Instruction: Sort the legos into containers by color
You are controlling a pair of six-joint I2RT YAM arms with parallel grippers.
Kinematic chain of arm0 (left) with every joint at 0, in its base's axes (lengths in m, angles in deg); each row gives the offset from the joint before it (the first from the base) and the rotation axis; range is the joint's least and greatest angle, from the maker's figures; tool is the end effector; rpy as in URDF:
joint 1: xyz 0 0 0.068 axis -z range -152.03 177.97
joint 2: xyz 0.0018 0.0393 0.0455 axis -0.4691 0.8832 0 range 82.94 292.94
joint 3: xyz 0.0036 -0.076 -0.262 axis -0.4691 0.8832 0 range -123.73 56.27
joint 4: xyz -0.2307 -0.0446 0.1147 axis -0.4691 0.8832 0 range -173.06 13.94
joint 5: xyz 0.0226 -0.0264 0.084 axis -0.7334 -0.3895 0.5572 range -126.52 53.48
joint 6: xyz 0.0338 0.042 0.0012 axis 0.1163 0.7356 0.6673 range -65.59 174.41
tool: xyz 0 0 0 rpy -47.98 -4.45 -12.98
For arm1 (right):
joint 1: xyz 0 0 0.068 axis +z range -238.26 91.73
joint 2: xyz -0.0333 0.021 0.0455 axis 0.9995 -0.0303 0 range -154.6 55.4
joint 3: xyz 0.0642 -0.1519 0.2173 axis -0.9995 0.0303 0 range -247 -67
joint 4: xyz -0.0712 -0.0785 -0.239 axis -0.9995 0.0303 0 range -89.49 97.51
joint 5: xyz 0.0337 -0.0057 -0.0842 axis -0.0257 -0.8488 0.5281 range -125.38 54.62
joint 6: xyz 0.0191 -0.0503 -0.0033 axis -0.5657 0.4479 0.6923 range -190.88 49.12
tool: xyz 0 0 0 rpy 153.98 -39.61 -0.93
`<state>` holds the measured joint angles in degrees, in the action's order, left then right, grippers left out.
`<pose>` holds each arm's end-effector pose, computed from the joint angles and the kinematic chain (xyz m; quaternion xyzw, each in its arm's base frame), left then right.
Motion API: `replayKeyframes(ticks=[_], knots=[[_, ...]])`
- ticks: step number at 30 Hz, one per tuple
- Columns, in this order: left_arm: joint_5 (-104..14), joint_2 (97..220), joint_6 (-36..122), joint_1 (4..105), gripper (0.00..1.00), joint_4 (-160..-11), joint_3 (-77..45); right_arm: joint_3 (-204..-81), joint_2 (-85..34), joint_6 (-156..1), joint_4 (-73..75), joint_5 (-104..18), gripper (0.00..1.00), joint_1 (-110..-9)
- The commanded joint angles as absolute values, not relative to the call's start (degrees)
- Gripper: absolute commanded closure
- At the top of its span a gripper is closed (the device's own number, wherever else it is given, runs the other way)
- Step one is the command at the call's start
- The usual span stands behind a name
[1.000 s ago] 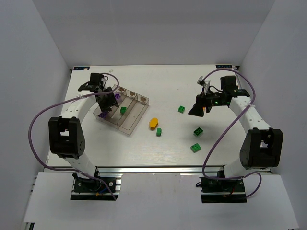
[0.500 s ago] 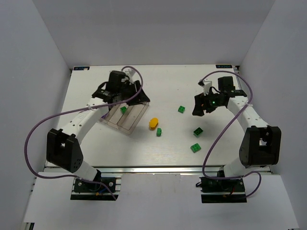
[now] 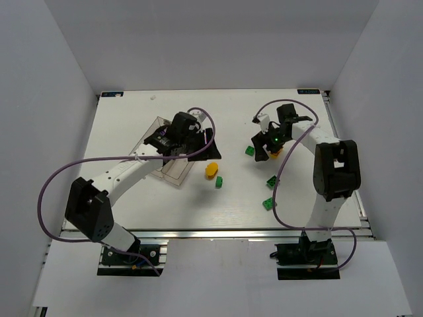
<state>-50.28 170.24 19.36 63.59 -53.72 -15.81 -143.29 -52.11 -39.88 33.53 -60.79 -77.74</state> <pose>0.2692 -0.2032 0.2945 0.0508 0.9155 -0.3119 0.2489 0.3769 0.0857 0.1940 -0.3830 0.8718 0.1723 0.2522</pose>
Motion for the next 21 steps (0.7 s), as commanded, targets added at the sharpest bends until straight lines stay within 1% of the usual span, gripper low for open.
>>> replayKeyframes(ticks=[1,3,6,12,14,17,18,20,21], knots=[[-45.93,163.81,17.95,64.8,0.3,-51.69,-12.47,-148.11,-53.93,-36.35,31.54,-58.94,0.11,-76.05],[-44.88,161.26,16.71,65.42,0.27,-51.6,-10.89,-149.34,-56.13,-35.82,31.45,-58.15,0.11,-75.44],[-43.12,158.62,14.08,65.94,0.26,-50.81,-8.34,-152.33,-59.21,-34.94,31.8,-57.62,0.11,-74.29],[-40.22,156.33,12.66,67.17,0.26,-47.21,-6.31,-154.71,-62.55,-33.62,30.66,-57.18,0.11,-72.18],[-39.34,155.63,12.31,67.7,0.26,-46.59,-5.79,-154.97,-63.43,-33.44,30.13,-56.13,0.14,-71.39],[-38.81,154.49,11.35,67.7,0.26,-46.59,-4.39,-155.5,-64.39,-33.18,29.78,-55.16,0.24,-71.21],[-38.63,154.13,11.08,67.7,0.26,-46.67,-4.03,-155.59,-64.4,-32.83,29.87,-55.24,0.35,-71.04],[-38.02,153.34,10.38,67.7,0.26,-46.76,-3.15,-155.85,-64.49,-32.3,31.0,-56.03,0.49,-70.86],[-37.93,153.08,10.29,67.7,0.26,-46.94,-2.97,-156.37,-64.23,-31.78,31.53,-56.38,0.66,-71.04]])
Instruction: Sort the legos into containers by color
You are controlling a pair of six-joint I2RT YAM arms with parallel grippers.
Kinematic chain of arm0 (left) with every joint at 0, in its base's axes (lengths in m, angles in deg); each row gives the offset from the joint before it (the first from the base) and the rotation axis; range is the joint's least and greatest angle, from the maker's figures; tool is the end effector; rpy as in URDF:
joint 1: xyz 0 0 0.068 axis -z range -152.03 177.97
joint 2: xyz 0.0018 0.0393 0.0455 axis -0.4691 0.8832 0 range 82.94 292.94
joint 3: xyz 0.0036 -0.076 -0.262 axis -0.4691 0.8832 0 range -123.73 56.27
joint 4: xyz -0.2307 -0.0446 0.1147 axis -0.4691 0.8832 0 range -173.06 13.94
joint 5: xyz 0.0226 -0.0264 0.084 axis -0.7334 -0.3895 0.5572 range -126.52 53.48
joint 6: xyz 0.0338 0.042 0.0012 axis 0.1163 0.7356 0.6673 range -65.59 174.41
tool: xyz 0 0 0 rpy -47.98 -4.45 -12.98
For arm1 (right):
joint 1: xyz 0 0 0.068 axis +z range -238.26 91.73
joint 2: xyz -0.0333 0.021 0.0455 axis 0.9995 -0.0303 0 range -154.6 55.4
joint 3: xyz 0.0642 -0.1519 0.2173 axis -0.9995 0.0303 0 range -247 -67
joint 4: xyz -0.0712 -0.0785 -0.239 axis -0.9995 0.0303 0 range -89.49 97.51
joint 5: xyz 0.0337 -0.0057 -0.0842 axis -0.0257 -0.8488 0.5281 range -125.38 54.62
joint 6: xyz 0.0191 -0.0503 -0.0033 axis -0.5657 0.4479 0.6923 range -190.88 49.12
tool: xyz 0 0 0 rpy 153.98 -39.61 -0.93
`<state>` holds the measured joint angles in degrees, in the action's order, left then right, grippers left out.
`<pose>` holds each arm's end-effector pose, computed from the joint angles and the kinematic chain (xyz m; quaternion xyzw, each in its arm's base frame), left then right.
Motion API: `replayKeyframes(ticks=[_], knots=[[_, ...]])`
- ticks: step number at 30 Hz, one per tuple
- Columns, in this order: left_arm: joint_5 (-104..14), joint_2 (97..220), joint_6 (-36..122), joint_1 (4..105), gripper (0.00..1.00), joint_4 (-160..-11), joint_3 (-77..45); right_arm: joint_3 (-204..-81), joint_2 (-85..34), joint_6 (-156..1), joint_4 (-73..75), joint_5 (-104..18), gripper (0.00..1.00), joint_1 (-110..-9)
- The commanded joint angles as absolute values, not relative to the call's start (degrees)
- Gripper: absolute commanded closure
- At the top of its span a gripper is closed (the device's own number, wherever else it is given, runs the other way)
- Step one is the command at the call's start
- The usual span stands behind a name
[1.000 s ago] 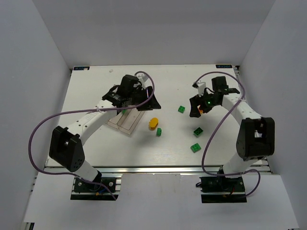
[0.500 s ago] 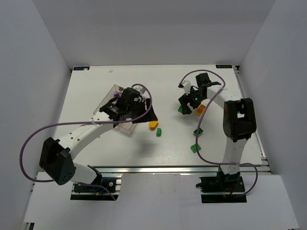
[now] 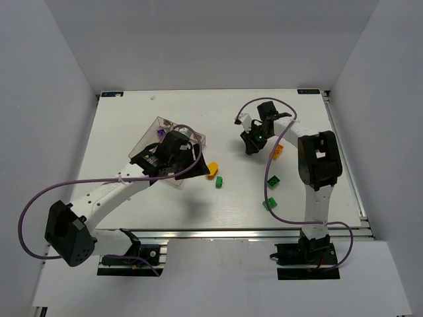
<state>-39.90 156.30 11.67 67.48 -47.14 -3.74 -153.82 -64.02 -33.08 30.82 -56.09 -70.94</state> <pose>0.2056 -0.1722 0.2852 -0.0162 0.9370 -0.2496 0.2438 0.4137 0.1423 0.1665 -0.4799 0.8283 0.1310 0.2579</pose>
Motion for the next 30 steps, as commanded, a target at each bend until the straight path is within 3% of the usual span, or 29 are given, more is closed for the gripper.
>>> replayKeyframes(ticks=[1,2,4,9,15,21,30], knots=[[-37.75,152.81,10.12,67.7,0.26,-47.03,-2.8,-156.47,-63.96,-31.6,32.58,-57.26,0.75,-70.95],[-37.49,152.37,10.2,67.7,0.26,-47.11,-2.62,-156.47,-62.92,-31.34,33.03,-57.7,0.9,-70.95],[-35.49,150.71,10.2,68.23,0.26,-47.38,-2.18,-156.21,-61.33,-30.46,34.25,-60.33,1.0,-70.78],[-31.96,142.1,8.98,68.23,0.26,-53.26,2.73,-162.69,-58.42,-29.92,41.2,-70.51,1.0,-67.35],[-27.39,135.32,8.1,68.23,0.26,-51.52,4.15,-175.35,-61.22,-38.97,38.06,-74.84,1.0,-56.56],[-21.68,131.37,6.43,68.23,0.26,-45.45,2.04,-188.62,-69.57,-49.78,28.66,-71.77,1.0,-49.43],[-19.3,126.45,4.14,68.23,0.26,-41.05,0.37,-189.51,-77.57,-66.56,9.49,-64.04,1.0,-45.11]])
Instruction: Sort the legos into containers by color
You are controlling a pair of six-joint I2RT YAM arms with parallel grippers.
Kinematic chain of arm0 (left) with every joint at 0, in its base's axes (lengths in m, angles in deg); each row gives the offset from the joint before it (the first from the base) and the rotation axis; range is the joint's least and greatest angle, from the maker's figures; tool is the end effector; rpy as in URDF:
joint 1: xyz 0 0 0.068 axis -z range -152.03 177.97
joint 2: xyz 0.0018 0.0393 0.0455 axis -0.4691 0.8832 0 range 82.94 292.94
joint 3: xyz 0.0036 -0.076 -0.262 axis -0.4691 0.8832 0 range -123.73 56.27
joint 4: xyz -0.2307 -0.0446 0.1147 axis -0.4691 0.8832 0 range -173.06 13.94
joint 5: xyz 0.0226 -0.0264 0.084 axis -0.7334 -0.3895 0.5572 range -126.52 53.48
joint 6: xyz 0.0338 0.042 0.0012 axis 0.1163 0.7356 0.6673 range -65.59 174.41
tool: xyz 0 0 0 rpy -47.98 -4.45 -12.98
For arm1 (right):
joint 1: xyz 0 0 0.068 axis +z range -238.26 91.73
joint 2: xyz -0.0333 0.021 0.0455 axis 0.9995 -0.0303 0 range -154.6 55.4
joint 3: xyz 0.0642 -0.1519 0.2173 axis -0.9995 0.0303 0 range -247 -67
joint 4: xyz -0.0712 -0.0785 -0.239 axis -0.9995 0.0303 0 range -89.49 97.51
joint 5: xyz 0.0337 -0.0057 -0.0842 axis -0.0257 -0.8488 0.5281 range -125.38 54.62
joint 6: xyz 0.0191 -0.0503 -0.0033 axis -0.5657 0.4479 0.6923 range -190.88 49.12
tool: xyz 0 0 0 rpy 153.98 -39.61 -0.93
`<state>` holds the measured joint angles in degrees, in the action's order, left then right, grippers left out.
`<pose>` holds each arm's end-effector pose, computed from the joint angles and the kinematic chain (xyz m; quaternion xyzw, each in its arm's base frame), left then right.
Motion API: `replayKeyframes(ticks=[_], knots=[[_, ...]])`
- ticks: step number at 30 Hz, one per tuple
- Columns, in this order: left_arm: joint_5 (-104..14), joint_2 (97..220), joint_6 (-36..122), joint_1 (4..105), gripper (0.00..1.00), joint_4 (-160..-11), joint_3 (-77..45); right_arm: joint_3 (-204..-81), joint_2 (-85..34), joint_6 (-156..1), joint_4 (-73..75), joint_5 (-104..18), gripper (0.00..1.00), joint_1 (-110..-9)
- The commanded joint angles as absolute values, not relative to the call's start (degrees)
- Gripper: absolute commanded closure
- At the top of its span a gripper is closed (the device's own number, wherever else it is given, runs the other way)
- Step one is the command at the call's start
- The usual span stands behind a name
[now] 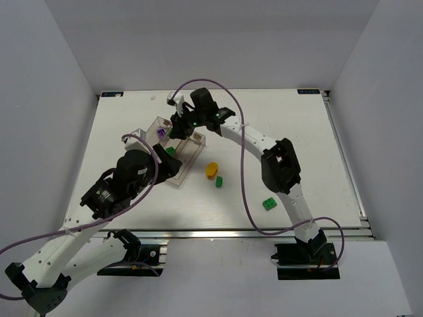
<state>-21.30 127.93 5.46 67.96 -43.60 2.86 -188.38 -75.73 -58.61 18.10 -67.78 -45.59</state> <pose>0.1284 -0.0955 0.3395 -0.1324 0.8552 -0.2594 0.4288 0.3823 0.3786 0.2822 -0.5071 0.6608 0.3609 0.4194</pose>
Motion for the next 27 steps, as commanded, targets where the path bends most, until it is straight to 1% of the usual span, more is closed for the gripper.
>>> replayKeyframes(ticks=[1,6,9,13,15,16,21,22,24,25,26,27], knots=[[-19.21,126.01,4.05,68.23,0.26,-40.53,0.19,-189.69,-78.1,-67.36,7.48,-63.34,1.0,-44.76],[-18.33,124.16,3.44,68.23,0.26,-38.5,-0.77,-190.04,-80.92,-69.56,2.45,-59.64,1.0,-42.74],[-18.59,123.98,3.35,68.23,0.26,-37.62,-1.13,-189.95,-82.5,-70.09,2.09,-58.5,0.93,-42.12],[-19.12,124.16,3.26,68.23,0.26,-38.32,-0.86,-189.08,-83.03,-67.46,2.36,-57.71,0.75,-41.07],[-19.29,124.42,3.35,68.23,0.26,-38.76,-0.95,-188.99,-83.12,-66.93,2.53,-57.27,0.71,-41.16],[-19.64,124.86,3.43,68.23,0.26,-39.29,-0.86,-188.64,-83.12,-66.84,2.79,-57.0,0.66,-41.42],[-21.31,126.09,3.79,68.23,0.26,-41.66,-0.42,-186.09,-81.28,-64.21,4.37,-57.09,0.64,-41.95],[-21.66,126.35,3.87,68.23,0.26,-42.1,-0.16,-185.74,-81.01,-64.03,4.55,-57.18,0.56,-42.12],[-22.37,126.97,4.14,68.23,0.26,-42.89,0.28,-185.38,-80.66,-63.42,5.43,-57.53,0.45,-42.03],[-22.63,127.32,4.23,68.23,0.26,-43.77,0.28,-185.3,-80.4,-63.24,5.78,-57.88,0.37,-42.03],[-23.24,128.19,4.57,68.23,0.26,-44.21,0.37,-185.38,-79.61,-63.15,6.05,-58.49,0.34,-42.21],[-23.77,128.9,4.67,68.23,0.26,-45.08,0.37,-185.47,-79.17,-63.06,6.31,-58.67,0.34,-42.47]])
